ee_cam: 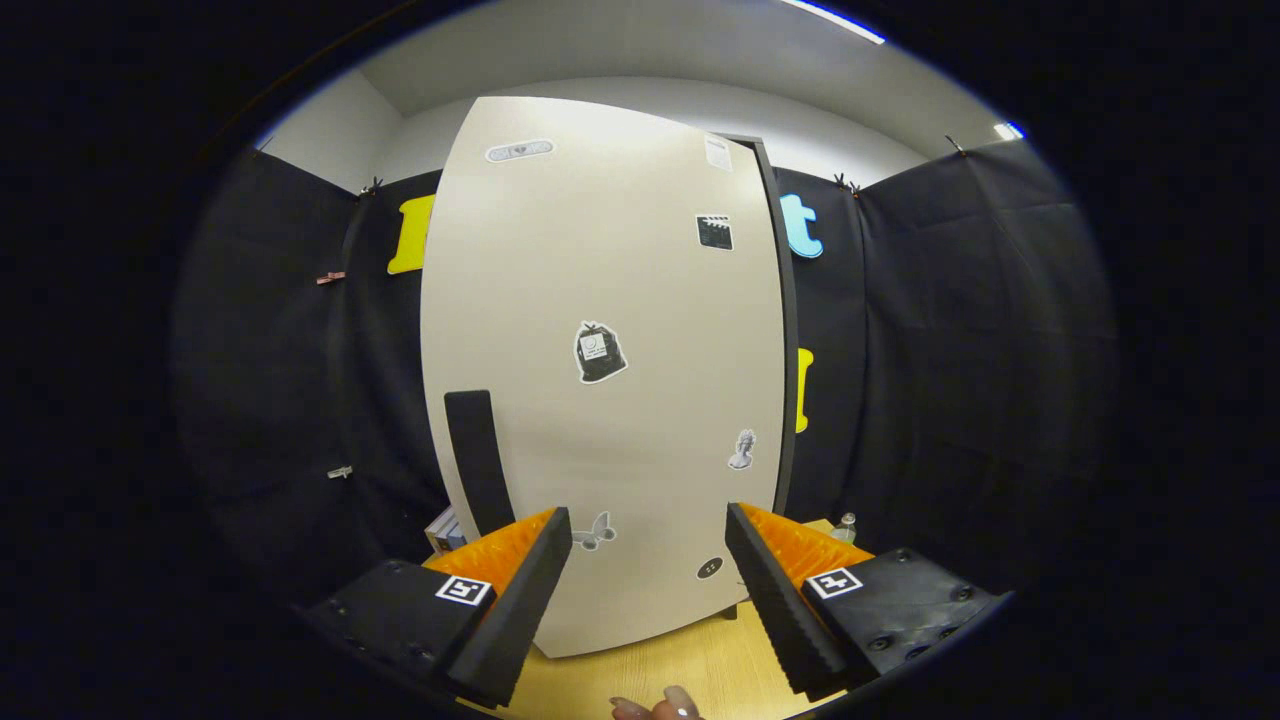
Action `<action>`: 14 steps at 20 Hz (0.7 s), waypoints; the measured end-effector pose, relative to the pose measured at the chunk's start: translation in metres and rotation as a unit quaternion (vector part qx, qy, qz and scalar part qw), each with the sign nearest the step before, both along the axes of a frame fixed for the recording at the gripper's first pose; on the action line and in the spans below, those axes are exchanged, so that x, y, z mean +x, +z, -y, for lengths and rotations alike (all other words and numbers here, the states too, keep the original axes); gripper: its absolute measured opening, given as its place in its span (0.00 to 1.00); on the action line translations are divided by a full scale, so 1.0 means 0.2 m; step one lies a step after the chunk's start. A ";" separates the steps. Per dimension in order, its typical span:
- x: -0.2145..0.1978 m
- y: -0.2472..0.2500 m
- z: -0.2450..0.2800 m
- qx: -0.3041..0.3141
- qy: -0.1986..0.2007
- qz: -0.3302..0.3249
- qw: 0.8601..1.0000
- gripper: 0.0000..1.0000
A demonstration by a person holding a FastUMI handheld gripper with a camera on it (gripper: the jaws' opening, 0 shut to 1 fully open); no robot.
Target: Open the shoe cabinet door, grab the shoes and put them into the shoe cabinet, then close the shoe cabinet door.
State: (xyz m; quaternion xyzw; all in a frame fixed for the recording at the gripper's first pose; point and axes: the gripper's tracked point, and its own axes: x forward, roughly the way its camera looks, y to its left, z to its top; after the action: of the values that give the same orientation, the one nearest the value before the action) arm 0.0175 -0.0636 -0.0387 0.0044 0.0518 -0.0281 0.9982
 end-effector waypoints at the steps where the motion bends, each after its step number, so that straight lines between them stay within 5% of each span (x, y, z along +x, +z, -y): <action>1: 0.00 0.01 -0.01 0.000 0.003 0.000 1.000 0.98; 14: -0.02 0.01 -0.01 -0.001 0.028 -0.016 0.999 0.98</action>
State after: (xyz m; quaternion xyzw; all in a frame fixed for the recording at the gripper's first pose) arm 0.0134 -0.0608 -0.0371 0.0011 0.0677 -0.0006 0.9977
